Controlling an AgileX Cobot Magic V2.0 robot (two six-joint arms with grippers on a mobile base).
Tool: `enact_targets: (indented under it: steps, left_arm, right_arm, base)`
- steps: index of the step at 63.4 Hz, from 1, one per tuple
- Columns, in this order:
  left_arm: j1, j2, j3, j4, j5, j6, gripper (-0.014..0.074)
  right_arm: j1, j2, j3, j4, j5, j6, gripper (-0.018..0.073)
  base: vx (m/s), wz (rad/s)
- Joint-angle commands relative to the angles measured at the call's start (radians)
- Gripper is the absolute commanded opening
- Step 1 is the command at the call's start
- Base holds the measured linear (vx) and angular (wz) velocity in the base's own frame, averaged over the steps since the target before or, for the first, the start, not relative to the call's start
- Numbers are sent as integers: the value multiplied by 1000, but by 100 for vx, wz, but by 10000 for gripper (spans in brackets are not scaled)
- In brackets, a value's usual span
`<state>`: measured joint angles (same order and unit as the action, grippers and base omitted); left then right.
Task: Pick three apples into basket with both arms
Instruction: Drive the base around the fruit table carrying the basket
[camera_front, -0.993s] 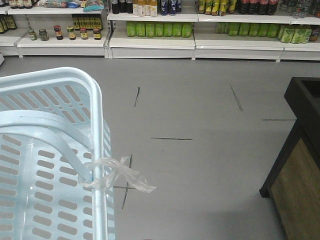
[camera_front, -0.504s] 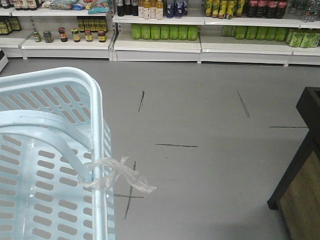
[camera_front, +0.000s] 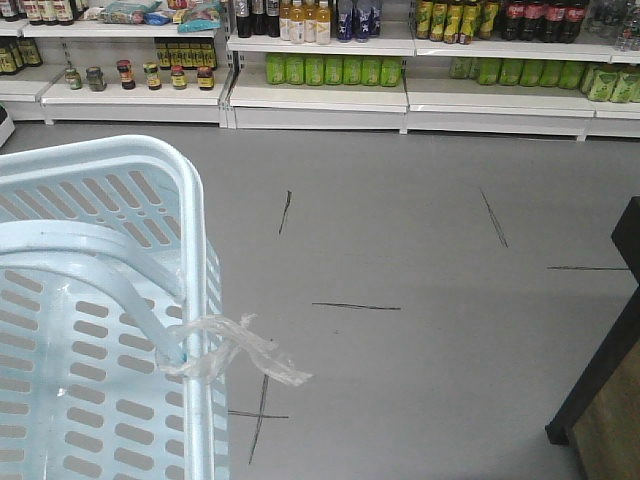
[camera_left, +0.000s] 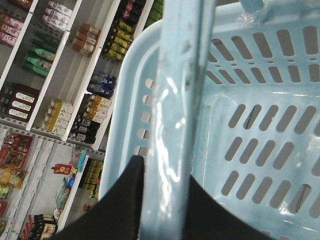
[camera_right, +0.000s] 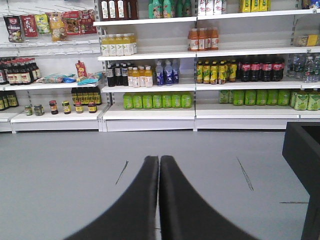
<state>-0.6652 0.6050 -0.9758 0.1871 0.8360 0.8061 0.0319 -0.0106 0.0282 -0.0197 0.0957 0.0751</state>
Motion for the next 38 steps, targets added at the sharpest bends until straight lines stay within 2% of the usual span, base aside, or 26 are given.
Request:
enact_targets:
  steps: [1, 38]
  left_arm:
    - [-3, 6, -34, 4, -98, -16, -6]
    - [-3, 6, -34, 4, -98, -16, -6]
  right_arm:
    - [3, -11, 14, -6, -78, -7, -9]
    - [3, -11, 14, -6, -78, -7, -9]
  base:
    - [15, -3]
    - [16, -6]
